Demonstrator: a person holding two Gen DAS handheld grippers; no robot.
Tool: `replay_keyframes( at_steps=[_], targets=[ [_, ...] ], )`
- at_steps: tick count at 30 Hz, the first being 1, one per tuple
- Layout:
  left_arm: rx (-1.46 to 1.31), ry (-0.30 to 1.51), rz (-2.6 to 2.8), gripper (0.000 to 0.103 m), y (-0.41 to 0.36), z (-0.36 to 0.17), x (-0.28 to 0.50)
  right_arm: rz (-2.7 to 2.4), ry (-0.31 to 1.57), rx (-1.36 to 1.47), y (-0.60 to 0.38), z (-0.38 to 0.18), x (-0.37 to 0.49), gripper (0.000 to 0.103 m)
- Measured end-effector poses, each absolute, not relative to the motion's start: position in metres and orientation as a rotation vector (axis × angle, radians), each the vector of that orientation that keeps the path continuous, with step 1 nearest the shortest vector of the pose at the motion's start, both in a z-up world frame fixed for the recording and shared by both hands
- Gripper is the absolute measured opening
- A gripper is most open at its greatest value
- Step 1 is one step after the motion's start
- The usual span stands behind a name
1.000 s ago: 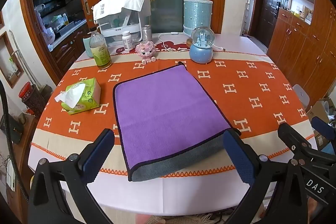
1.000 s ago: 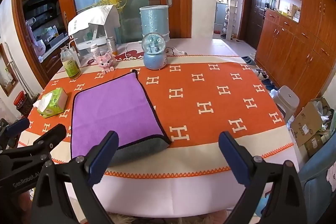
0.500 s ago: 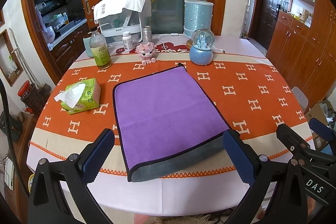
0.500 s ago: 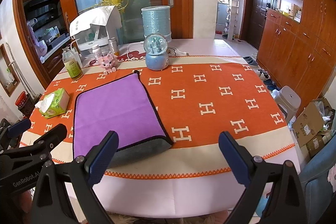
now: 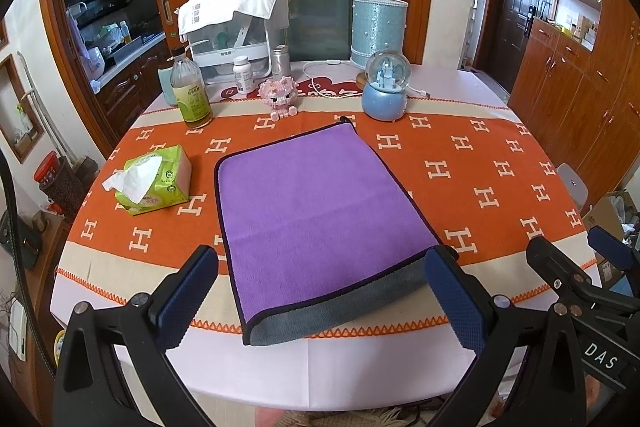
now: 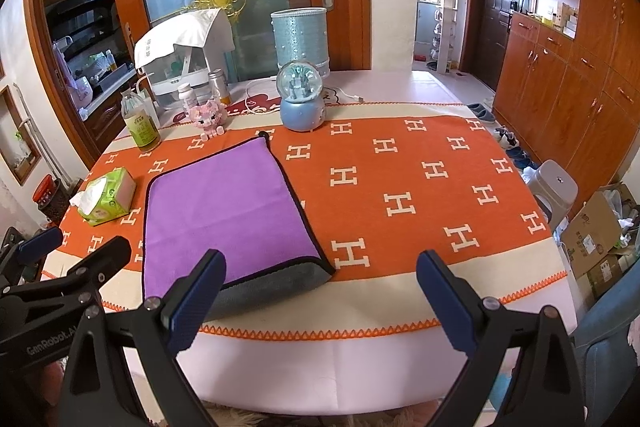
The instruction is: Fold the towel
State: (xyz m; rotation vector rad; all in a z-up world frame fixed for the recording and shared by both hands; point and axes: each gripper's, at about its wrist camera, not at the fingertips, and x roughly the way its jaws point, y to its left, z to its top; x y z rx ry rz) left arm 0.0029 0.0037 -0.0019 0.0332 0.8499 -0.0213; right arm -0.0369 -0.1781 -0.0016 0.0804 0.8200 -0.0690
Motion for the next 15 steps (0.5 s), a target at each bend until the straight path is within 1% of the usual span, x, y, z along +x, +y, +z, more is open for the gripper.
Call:
replay_keyframes(
  at_steps=[15],
  targets=[
    [0.032,0.850,-0.022,0.102,0.0037,-0.0022,0.0028,-0.063,0.823,0.085,-0.1781,-0.0041,-0.0366,0.097]
  ],
)
